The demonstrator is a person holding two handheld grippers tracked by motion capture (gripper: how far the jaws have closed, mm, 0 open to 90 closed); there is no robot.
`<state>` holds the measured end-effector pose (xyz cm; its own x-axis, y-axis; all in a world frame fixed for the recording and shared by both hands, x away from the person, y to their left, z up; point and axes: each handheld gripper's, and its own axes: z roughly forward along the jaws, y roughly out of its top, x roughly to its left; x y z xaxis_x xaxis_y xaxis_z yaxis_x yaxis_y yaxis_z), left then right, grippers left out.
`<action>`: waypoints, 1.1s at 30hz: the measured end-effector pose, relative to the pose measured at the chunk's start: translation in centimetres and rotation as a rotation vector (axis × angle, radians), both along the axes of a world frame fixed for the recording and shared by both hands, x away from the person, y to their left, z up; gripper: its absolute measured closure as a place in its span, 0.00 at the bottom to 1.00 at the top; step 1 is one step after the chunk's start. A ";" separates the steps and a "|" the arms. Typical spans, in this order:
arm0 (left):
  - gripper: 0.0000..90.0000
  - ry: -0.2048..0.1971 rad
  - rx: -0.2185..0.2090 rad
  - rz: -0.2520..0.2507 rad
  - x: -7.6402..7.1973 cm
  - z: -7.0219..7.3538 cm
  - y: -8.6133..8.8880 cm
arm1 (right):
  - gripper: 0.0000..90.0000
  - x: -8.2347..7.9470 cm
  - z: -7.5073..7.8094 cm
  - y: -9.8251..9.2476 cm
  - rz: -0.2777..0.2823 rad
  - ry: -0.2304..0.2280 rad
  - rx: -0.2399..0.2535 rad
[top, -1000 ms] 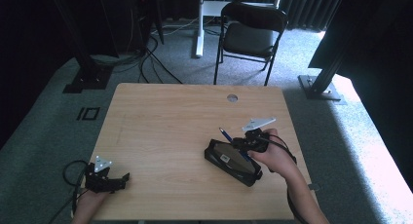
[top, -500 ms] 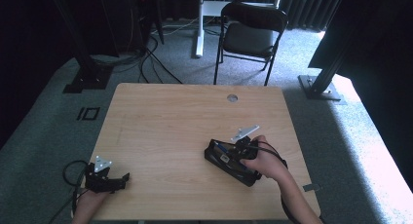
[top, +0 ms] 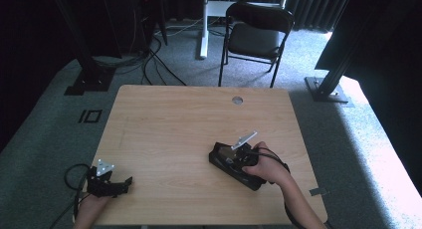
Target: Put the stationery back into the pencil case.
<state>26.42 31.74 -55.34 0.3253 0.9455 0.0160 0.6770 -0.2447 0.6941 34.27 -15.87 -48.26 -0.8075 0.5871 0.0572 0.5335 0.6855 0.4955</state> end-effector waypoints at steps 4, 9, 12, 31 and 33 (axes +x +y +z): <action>0.01 0.000 0.000 0.000 0.0 0.0 0.0 | 0.78 -0.1 0.7 -0.3 -0.002 -0.022 0.022; 0.01 0.000 0.000 0.000 0.0 0.0 0.0 | 0.68 0.0 2.4 -1.3 -0.026 -0.092 0.117; 0.01 0.000 0.000 0.000 0.0 0.0 0.0 | 0.63 0.2 3.1 -2.1 -0.063 -0.129 0.164; 0.01 0.000 0.000 0.000 0.0 0.0 0.0 | 0.37 1.9 3.4 -5.9 -0.303 -0.278 0.290; 0.01 0.000 0.000 0.000 0.0 0.0 0.0 | 0.34 2.1 3.0 -6.5 -0.329 -0.284 0.289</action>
